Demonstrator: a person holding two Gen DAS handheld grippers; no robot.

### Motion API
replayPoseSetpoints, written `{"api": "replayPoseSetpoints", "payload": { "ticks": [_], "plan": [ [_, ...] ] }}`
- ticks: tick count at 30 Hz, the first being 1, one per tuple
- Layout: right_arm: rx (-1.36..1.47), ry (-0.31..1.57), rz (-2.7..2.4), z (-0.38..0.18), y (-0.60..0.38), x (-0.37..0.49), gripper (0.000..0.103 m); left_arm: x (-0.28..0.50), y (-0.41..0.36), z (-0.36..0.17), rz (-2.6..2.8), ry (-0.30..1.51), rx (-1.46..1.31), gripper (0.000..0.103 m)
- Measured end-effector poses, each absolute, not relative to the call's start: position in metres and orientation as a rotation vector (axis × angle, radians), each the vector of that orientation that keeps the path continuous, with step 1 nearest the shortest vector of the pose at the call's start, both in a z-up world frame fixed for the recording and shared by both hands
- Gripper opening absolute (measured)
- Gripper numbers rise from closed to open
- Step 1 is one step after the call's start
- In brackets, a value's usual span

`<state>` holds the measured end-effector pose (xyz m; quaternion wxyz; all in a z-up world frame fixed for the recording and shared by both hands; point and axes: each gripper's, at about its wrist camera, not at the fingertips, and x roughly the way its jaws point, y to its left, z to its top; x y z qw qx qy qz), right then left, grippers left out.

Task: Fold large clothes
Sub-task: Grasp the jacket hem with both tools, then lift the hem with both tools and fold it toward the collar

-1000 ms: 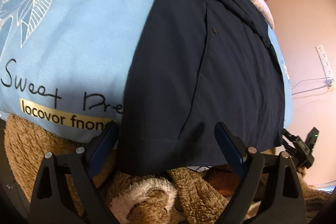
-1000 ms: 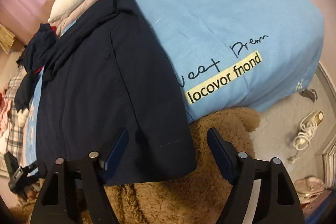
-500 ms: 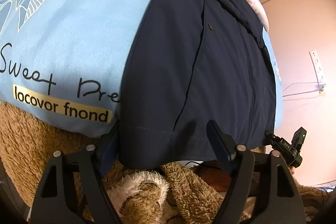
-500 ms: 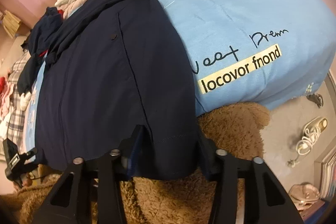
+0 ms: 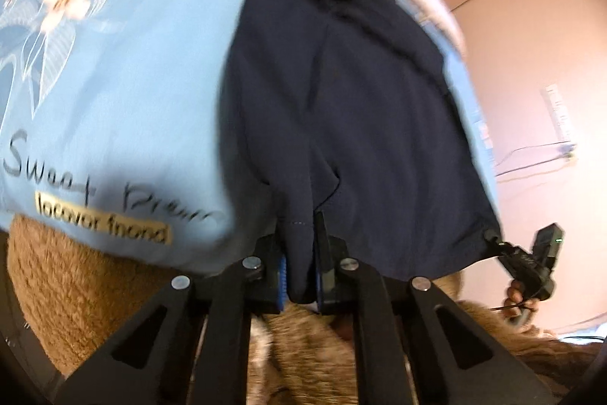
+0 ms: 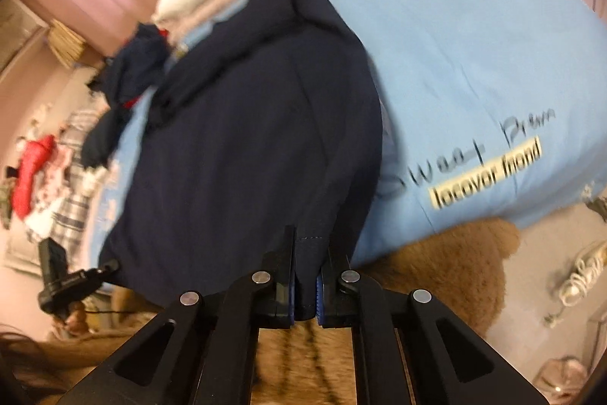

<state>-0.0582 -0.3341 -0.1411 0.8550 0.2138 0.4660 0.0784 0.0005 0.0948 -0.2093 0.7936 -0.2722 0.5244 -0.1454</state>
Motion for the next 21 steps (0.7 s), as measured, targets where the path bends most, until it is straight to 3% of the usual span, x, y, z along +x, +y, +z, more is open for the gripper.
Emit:
{"api": "replayPoseSetpoints", "payload": {
  "ticks": [8,21],
  "plan": [
    [0.518,0.834,0.254,-0.104,-0.339,-0.034,0.009,0.034,0.096,-0.168,-0.357,1.02,-0.597,0.009],
    [0.599,0.783,0.214,-0.103,-0.36,0.042,0.009,0.129,0.1,-0.16,-0.313,1.0,-0.619,0.009]
  ]
}}
